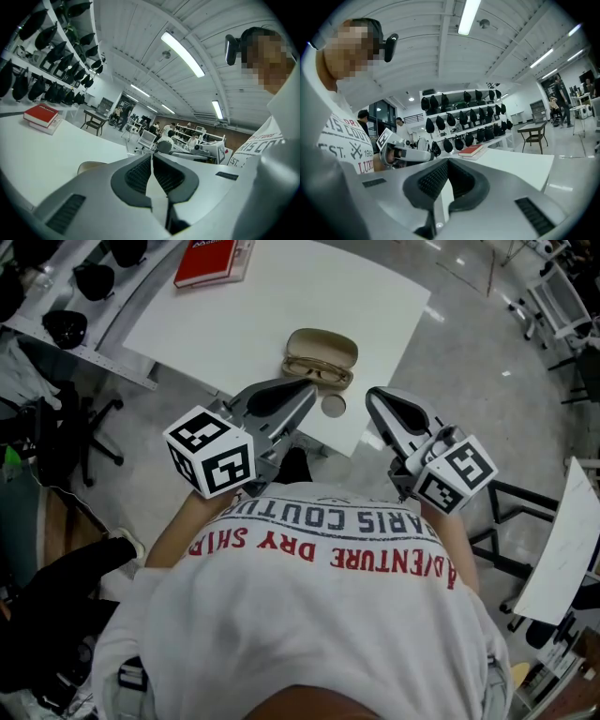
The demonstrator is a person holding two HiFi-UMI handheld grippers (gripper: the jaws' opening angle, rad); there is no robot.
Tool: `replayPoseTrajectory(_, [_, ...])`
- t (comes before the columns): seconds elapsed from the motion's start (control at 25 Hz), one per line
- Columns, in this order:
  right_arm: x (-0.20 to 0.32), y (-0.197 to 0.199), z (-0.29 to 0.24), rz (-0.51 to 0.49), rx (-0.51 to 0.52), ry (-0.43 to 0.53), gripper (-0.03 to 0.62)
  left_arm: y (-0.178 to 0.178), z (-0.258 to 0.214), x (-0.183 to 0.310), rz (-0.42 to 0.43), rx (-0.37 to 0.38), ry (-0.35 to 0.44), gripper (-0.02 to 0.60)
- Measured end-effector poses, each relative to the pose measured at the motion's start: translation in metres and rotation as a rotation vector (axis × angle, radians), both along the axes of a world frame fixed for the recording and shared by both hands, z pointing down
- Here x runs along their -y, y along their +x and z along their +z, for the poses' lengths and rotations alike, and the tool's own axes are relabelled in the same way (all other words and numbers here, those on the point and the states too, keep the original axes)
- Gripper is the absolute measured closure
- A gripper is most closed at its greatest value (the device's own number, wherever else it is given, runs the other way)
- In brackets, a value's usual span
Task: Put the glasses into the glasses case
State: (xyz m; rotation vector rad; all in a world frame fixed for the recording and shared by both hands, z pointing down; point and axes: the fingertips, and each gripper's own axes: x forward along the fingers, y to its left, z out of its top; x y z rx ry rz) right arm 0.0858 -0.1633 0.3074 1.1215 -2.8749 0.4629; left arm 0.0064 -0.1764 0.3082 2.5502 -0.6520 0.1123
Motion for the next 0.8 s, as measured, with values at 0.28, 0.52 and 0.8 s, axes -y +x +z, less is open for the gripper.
replayPoseTrajectory(0.28, [0.0033,0.0015,0.0041,-0.001,-0.005,-0.003,0.571,0.0029,0.0005,0.0047,-0.004,0.009,0.002,0.545])
replayPoseTrajectory(0.52, [0.0052,0.0045,0.0043,0.001,-0.012,0.011,0.571,0.0071,-0.0004,0.0058,-0.001,0.012,0.016,0.545])
replayPoseTrajectory(0.8, [0.0076,0.0051,0.0032,-0.005,-0.029,0.023,0.571,0.0084,0.0013,0.0084,-0.003,0.021,0.015,0.545])
